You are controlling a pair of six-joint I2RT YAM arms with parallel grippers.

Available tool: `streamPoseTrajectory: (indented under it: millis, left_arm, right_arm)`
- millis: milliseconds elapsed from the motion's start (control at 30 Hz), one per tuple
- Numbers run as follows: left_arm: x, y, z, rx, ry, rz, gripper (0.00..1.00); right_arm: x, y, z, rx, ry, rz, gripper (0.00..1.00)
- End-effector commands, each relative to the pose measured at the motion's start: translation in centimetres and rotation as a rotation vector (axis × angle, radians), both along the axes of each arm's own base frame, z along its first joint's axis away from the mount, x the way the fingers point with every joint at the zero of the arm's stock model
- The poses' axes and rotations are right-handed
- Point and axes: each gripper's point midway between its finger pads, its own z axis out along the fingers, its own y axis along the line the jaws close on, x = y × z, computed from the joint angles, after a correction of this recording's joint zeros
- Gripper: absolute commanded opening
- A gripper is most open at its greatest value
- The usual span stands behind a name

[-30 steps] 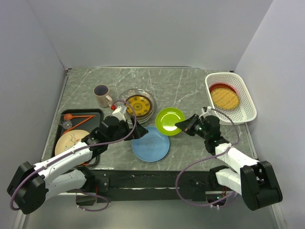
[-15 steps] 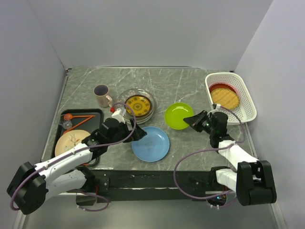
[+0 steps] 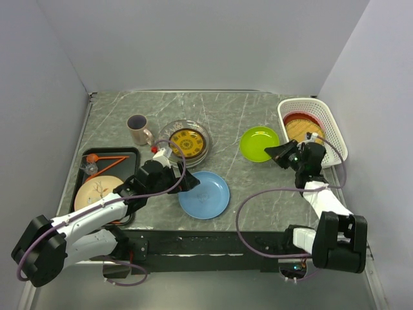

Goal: Place the plates into the plastic bin on the countertop
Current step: Place the plate in the plastic bin.

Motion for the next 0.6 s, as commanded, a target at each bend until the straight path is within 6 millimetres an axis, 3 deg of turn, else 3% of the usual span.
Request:
streamPoseTrajectory:
  millis: [0, 267, 567]
  left_arm:
    - [-0.1, -0.5, 0.7, -0.039, -0.023, -0.018, 0.99]
    - [-0.1, -0.5, 0.5, -0.02, -0.015, -0.022, 0.99]
    - [-0.6, -0.4, 0.3, -0.02, -0.006, -0.039, 0.99]
  right_arm:
    - [1.9, -1.0, 2.0, 0.01, -0.065, 0.007, 0.0]
    - [3.0, -2.6, 1.0, 0.047, -0.05, -0.027, 0.0]
    - [5.0, -6.6, 2.5, 0.069, -0.07, -0.131, 0.0]
